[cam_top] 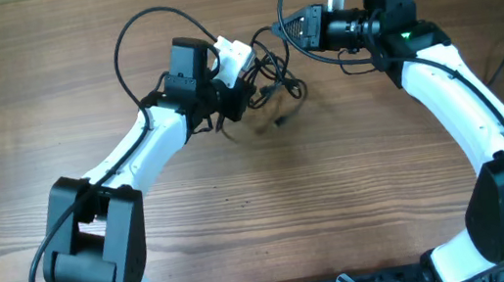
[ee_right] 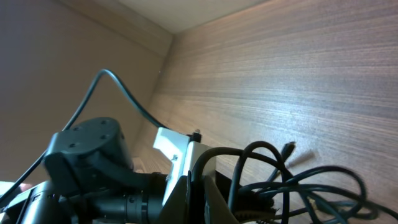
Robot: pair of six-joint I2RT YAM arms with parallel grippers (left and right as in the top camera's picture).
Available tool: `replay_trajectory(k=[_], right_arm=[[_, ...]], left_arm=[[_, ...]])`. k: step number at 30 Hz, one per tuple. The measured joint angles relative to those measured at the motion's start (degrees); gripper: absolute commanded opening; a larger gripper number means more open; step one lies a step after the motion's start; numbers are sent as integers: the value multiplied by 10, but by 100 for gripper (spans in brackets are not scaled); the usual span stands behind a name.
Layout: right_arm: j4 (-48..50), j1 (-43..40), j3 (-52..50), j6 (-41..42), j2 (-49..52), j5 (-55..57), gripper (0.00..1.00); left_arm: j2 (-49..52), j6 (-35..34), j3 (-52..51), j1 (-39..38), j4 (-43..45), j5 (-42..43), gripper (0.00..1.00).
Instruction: Untangle cables
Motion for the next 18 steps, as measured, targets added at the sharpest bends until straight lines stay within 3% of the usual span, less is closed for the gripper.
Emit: replay_trajectory(k=[6, 10, 14, 18], right_arm=[[12, -2, 0, 5, 0, 1, 4], [-5, -33, 0, 13, 0, 62, 4], [-82, -109, 2, 17, 0, 174, 4], [-178, -142, 2, -9, 0, 258, 6]], left_arm=[[-1, -123, 3, 70, -161, -129, 4], [-1, -192, 3, 130, -174, -178, 4], [-1, -264, 3, 210, -210, -248, 4], [-1, -280, 2, 238, -208, -244, 4]])
